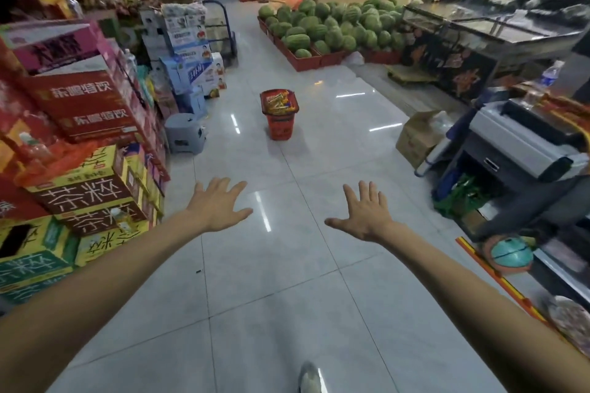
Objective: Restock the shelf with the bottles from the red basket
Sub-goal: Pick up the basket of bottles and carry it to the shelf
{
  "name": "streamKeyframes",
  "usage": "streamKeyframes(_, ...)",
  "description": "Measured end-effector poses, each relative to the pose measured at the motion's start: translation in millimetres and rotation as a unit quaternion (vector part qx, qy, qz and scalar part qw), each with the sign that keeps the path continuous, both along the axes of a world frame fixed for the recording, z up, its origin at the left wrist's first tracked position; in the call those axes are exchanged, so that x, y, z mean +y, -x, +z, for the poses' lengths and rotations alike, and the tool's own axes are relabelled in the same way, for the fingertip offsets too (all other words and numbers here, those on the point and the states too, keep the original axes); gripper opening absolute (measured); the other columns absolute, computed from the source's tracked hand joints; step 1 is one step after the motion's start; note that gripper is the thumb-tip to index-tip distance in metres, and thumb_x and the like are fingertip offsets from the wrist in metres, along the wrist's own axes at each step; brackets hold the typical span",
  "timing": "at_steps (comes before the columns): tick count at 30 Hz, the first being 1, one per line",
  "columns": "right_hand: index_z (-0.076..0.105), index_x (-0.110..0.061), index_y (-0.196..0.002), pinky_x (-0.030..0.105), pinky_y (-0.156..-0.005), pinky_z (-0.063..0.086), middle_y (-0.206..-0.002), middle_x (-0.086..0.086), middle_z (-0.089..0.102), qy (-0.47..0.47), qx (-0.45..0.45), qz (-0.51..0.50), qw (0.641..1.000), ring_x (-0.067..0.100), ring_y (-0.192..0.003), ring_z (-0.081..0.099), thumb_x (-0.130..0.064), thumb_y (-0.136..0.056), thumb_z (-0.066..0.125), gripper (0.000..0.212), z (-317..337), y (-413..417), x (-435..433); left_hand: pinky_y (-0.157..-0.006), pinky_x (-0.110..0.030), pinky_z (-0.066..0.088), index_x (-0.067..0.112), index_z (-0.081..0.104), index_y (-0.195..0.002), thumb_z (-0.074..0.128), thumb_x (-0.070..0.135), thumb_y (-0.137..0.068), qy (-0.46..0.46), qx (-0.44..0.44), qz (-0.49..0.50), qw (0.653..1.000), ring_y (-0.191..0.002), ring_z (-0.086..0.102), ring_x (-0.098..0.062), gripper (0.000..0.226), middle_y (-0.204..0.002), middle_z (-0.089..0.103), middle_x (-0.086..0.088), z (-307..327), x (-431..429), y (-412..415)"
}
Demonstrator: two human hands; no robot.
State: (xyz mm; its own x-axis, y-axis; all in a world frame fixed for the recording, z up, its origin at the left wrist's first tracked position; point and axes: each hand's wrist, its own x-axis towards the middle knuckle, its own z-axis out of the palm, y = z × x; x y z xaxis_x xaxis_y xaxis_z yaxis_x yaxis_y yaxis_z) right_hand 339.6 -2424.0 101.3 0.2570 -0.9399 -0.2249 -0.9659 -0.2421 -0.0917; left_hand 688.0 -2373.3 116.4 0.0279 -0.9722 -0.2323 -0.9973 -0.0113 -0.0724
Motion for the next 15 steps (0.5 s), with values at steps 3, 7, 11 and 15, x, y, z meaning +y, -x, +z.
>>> streamKeyframes(3, 0.001, -0.019, -0.162, 0.056, -0.124, 0.001, -0.167, 0.023, -0.005, -0.006, -0.003, 0.000, 1.000, 0.044, -0.153, -0.010, -0.083, -0.086, 0.040, 0.107, -5.4, -7.8, -65.2, -0.122, -0.061, 0.014, 0.033, 0.008, -0.164, 0.027, 0.077, -0.096, 0.004, -0.002, -0.003, 1.000, -0.156, 0.013, -0.031, 0.083, -0.169, 0.016, -0.010, -8.1, -56.9, 3.9)
streamKeyframes(7, 0.001, -0.019, -0.162, 0.056, -0.124, 0.001, -0.167, 0.022, -0.006, -0.028, 0.003, 0.025, 0.999, 0.044, -0.153, -0.012, -0.081, -0.086, 0.042, 0.107, -14.9, -25.5, -135.3, -0.122, -0.060, 0.009, 0.035, 0.006, -0.164, 0.027, 0.077, -0.095, -0.020, -0.013, -0.003, 1.000, -0.157, 0.006, -0.030, 0.083, -0.170, 0.011, -0.008, -17.2, -122.4, -2.3)
streamKeyframes(11, 0.002, -0.019, -0.162, 0.055, -0.124, 0.004, -0.167, 0.021, -0.002, -0.034, 0.004, 0.038, 0.999, 0.042, -0.154, -0.010, -0.079, -0.087, 0.043, 0.105, -21.3, -48.9, -218.7, -0.123, -0.059, 0.009, 0.035, 0.004, -0.164, 0.028, 0.077, -0.096, -0.032, 0.008, 0.017, 0.999, -0.158, 0.004, -0.029, 0.083, -0.171, 0.008, -0.008, -28.0, -198.2, -26.8)
streamKeyframes(15, 0.004, -0.019, -0.162, 0.054, -0.124, 0.006, -0.167, 0.020, 0.001, -0.027, 0.015, 0.049, 0.998, 0.042, -0.154, -0.007, -0.080, -0.087, 0.043, 0.104, -29.2, -82.6, -312.4, -0.122, -0.060, 0.008, 0.036, 0.003, -0.163, 0.028, 0.077, -0.096, -0.033, 0.010, 0.020, 0.999, -0.157, 0.005, -0.031, 0.083, -0.170, 0.010, -0.009, -49.0, -282.3, -61.3)
